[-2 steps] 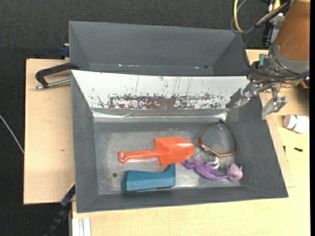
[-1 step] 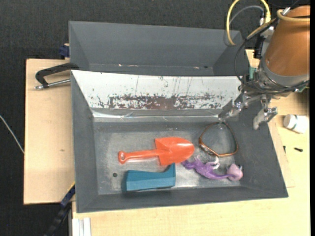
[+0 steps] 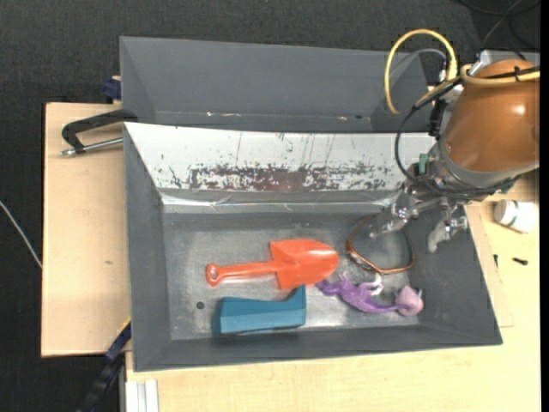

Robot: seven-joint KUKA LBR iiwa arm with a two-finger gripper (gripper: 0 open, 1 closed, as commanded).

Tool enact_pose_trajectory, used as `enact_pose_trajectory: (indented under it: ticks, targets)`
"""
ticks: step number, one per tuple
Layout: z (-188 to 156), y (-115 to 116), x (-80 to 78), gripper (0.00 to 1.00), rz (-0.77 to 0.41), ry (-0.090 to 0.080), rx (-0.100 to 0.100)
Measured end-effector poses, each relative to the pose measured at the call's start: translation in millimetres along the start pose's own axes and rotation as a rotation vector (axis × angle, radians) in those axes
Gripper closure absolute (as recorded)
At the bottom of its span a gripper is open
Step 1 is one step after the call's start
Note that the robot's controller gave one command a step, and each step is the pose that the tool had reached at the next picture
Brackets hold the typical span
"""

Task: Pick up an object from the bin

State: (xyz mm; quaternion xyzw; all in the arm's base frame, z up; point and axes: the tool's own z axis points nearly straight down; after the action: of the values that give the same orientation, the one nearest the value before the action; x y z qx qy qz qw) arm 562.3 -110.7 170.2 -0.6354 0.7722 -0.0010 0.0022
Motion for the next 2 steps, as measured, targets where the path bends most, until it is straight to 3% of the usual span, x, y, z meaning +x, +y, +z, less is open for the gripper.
enact_pose_trajectory:
  ticks: [1,2]
  targets:
    - [36,19,-12.6,0.00,-0.145,0.001,-0.004]
    - [96,-8,-28.3,1.00,-0.408,0.000,0.003]
